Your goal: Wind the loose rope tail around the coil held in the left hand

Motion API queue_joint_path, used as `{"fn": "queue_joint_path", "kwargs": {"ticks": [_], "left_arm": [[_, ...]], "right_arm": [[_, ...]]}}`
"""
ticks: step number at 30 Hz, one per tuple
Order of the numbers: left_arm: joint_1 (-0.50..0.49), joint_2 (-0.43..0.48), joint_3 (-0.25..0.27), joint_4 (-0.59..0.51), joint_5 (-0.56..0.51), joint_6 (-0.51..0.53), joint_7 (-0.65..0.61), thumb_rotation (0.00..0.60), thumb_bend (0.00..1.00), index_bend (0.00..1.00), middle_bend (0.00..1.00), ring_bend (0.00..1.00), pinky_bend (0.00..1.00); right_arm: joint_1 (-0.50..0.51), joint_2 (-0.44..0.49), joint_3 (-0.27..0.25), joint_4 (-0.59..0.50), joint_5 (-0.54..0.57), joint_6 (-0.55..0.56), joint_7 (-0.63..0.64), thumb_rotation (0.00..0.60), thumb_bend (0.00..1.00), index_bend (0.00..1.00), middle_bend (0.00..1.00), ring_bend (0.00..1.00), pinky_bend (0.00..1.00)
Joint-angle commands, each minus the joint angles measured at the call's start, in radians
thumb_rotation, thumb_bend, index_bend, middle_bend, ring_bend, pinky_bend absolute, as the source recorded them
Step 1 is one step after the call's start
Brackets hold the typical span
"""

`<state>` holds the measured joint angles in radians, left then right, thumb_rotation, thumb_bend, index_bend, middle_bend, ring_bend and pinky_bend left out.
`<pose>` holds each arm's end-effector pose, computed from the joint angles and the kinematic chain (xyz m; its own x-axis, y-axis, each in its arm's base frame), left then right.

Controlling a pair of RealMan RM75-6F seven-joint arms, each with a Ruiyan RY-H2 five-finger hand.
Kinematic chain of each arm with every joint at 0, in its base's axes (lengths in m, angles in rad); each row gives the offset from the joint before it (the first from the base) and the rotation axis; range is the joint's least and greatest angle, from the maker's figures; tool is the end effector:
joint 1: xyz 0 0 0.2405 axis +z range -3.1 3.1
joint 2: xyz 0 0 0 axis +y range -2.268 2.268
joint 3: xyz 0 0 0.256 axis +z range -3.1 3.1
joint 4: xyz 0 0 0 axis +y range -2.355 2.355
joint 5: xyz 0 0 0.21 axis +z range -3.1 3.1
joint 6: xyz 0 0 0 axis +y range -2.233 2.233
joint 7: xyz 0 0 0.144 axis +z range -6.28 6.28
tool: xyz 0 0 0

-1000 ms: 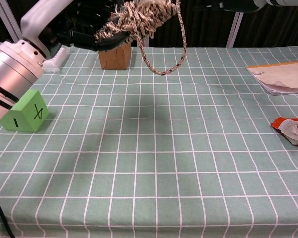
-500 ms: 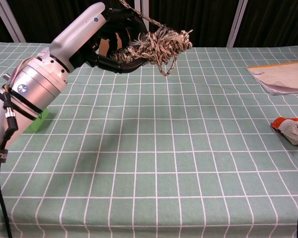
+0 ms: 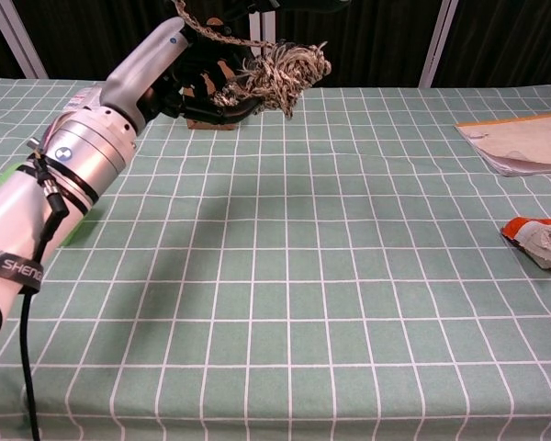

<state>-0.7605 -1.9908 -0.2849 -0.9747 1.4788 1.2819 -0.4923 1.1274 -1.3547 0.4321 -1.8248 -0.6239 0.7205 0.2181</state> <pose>-0.0943 0.3496 -0.0662 -0.3030 0.1832 0.9352 0.8191 -0.4515 0.3538 0.0391 -0.3547 0.0266 -0.2736 -0.6801 0.6801 -0.8517 -0.1573 -0.4999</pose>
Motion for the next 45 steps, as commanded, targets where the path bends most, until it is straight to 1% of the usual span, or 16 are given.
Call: {"fn": "queue_joint_path", "kwargs": {"ticks": [1,5,9,13,16,18,23,29,31,35,37,38,39,40,41,45], "left_arm": [[0.002,0.006,-0.024,-0.03,-0.044,-0.033,0.0,0.6,0.41,0.81,0.8,0.71,0.75],[0.008,0.01,-0.054,-0.063,-0.104,-0.064,0.011,0.6,0.41,0.81,0.8,0.71,0.75],[0.018,0.021,-0.085,-0.107,-0.164,-0.093,0.012,0.6,0.41,0.81,0.8,0.71,0.75],[0.032,0.053,-0.119,-0.179,-0.232,-0.143,-0.015,0.6,0.41,0.81,0.8,0.72,0.75],[0.038,0.076,-0.135,-0.213,-0.26,-0.163,-0.016,0.6,0.41,0.81,0.8,0.72,0.75],[0.041,0.087,-0.142,-0.23,-0.268,-0.167,-0.021,0.6,0.41,0.81,0.8,0.72,0.75],[0.049,0.114,-0.156,-0.264,-0.269,-0.157,-0.03,0.6,0.41,0.81,0.8,0.72,0.75],[0.059,0.137,-0.154,-0.291,-0.236,-0.112,-0.025,0.6,0.41,0.81,0.8,0.72,0.75],[0.059,0.14,-0.151,-0.293,-0.227,-0.1,-0.017,0.6,0.41,0.81,0.8,0.72,0.75],[0.057,0.137,-0.146,-0.293,-0.219,-0.09,-0.014,0.6,0.41,0.81,0.8,0.72,0.75],[0.056,0.134,-0.14,-0.288,-0.21,-0.081,-0.01,0.6,0.41,0.81,0.8,0.72,0.75],[0.055,0.132,-0.138,-0.285,-0.204,-0.075,-0.008,0.6,0.41,0.81,0.8,0.72,0.75],[0.054,0.13,-0.135,-0.281,-0.198,-0.069,-0.005,0.6,0.41,0.81,0.8,0.72,0.75],[0.053,0.127,-0.132,-0.275,-0.191,-0.061,-0.003,0.6,0.41,0.81,0.8,0.72,0.75],[0.052,0.126,-0.131,-0.271,-0.186,-0.056,-0.003,0.6,0.41,0.81,0.8,0.72,0.75],[0.051,0.125,-0.128,-0.263,-0.177,-0.045,-0.007,0.6,0.41,0.81,0.8,0.72,0.75]], "right_arm": [[-0.02,0.014,0.001,-0.026,-0.032,-0.014,0.015,0.6,0.48,1.0,0.22,0.0,0.0],[-0.04,0.033,-0.008,-0.052,-0.067,-0.022,0.018,0.6,0.48,1.0,0.22,0.0,0.0],[-0.066,0.044,-0.016,-0.074,-0.112,-0.003,0.017,0.6,0.48,1.0,0.22,0.0,0.0],[-0.099,0.045,-0.042,-0.083,-0.215,0.059,-0.024,0.6,0.48,1.0,0.21,0.0,0.0],[-0.126,0.045,-0.052,-0.092,-0.273,0.092,-0.028,0.6,0.48,1.0,0.2,0.0,0.0],[-0.14,0.048,-0.06,-0.093,-0.31,0.11,-0.036,0.6,0.48,1.0,0.2,0.0,0.0],[-0.187,0.041,-0.106,-0.091,-0.446,0.195,-0.089,0.6,0.48,1.0,0.18,0.0,0.0],[-0.236,0.016,-0.166,-0.069,-0.595,0.322,-0.221,0.6,0.48,1.0,0.17,0.0,0.0],[-0.245,0.017,-0.188,-0.067,-0.642,0.342,-0.264,0.6,0.48,1.0,0.17,0.0,0.0],[-0.253,0.033,-0.218,-0.07,-0.697,0.345,-0.333,0.6,0.46,0.99,0.15,0.0,0.0],[-0.253,0.056,-0.232,-0.082,-0.707,0.322,-0.352,0.6,0.41,0.94,0.11,0.0,0.0],[-0.253,0.066,-0.235,-0.088,-0.71,0.312,-0.354,0.6,0.36,0.88,0.08,0.0,0.0],[-0.253,0.078,-0.239,-0.094,-0.713,0.303,-0.357,0.6,0.33,0.8,0.05,0.0,0.0],[-0.253,0.094,-0.244,-0.103,-0.711,0.288,-0.363,0.6,0.31,0.75,0.04,0.0,0.0],[-0.253,0.105,-0.246,-0.111,-0.707,0.279,-0.366,0.6,0.28,0.64,0.02,0.0,0.0],[-0.258,0.152,-0.255,-0.142,-0.697,0.246,-0.37,0.6,0.19,0.35,0.0,0.0,0.0]]}}
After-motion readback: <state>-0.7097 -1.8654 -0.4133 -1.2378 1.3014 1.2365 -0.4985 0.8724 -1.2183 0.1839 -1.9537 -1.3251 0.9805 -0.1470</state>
